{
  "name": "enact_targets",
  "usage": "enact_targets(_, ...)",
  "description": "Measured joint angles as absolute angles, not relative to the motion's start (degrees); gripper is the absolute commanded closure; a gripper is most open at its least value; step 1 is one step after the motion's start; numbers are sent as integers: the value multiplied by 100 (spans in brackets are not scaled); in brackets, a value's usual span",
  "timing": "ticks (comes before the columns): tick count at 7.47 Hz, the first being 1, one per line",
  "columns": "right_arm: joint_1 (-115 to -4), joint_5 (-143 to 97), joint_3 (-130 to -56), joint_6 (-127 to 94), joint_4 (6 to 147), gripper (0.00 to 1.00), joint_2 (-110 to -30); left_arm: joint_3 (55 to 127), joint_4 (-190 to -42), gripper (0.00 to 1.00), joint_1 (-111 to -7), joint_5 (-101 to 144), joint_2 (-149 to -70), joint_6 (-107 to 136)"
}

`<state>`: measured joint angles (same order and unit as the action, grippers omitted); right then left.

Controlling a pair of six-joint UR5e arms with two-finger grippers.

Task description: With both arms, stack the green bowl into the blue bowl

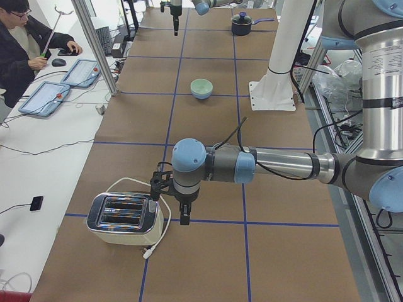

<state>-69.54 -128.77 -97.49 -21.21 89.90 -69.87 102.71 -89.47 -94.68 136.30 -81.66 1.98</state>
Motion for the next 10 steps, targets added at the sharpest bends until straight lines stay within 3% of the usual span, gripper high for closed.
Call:
enact_targets(3,-8357,-13001,-9761,-123,9233,0,-8098,10285,-8963,2,-9464,13795,-8046,202)
enact_targets(6,-9013,-12896,-9856,626,9104,0,-9187,10321,-8963,2,-9465,13777,-7997,202)
enact_targets(10,-9163,-12888,-9800,598,9090,0,-9497,10316,-8957,2,-9474,13739,-7984,202)
